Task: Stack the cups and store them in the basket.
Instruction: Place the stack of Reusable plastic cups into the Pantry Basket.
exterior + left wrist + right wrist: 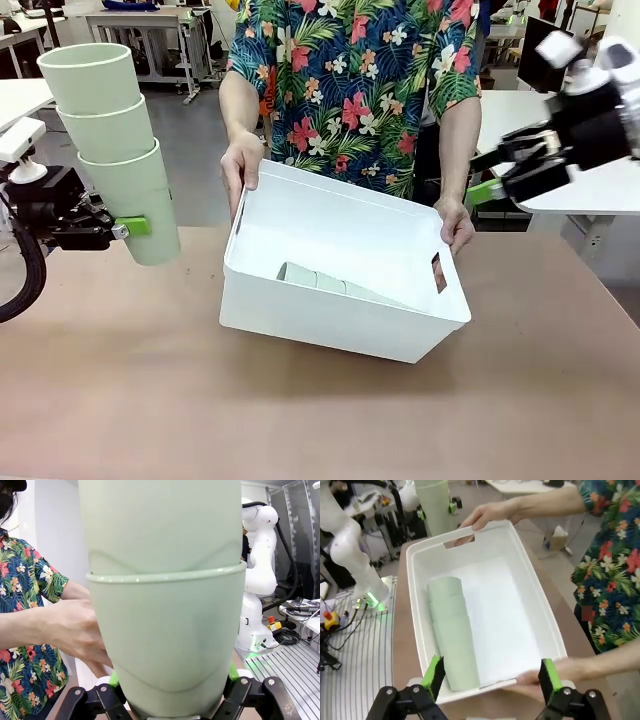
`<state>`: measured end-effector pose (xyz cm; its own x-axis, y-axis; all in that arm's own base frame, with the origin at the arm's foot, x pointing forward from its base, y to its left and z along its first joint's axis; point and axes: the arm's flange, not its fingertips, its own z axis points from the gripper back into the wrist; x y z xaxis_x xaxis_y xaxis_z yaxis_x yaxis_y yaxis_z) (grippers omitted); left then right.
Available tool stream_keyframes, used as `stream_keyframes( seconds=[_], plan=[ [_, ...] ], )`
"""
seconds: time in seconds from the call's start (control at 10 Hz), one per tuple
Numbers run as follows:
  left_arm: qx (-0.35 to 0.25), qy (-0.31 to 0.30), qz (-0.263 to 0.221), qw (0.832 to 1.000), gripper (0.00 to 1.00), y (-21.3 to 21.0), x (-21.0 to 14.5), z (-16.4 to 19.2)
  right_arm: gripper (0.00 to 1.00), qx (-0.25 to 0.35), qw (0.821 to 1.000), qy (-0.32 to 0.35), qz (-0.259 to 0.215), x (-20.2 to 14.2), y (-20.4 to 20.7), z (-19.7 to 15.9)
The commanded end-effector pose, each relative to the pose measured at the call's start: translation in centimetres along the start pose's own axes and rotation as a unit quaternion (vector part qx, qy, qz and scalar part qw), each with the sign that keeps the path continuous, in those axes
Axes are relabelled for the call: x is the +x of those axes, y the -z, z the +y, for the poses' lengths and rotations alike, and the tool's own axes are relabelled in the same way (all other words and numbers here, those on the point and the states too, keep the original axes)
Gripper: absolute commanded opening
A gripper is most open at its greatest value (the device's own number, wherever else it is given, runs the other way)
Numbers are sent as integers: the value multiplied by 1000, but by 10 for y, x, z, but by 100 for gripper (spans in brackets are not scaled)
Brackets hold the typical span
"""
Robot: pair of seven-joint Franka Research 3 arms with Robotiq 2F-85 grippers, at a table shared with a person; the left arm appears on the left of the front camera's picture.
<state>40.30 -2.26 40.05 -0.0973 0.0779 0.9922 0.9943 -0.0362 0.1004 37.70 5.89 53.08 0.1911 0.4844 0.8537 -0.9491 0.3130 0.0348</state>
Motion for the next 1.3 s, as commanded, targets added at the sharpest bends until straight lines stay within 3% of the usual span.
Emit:
stream_keyframes(
  seconds=[0.0,0.4,0.5,1.2],
  plan=[
    [-1,7,-3,1000,84,0,5,-1,100,16,999,-1,-29,-30,-27,-27],
    [-1,7,-3,1000,84,0,5,-1,100,4,999,1,-40,-73,-69,-55],
    [-1,7,-3,1000,84,0,5,-1,100,4,1000,18,-23,-68,-67,-41],
    [-1,7,-3,1000,84,0,5,-1,100,4,1000,18,-23,-68,-67,-41]
  ],
)
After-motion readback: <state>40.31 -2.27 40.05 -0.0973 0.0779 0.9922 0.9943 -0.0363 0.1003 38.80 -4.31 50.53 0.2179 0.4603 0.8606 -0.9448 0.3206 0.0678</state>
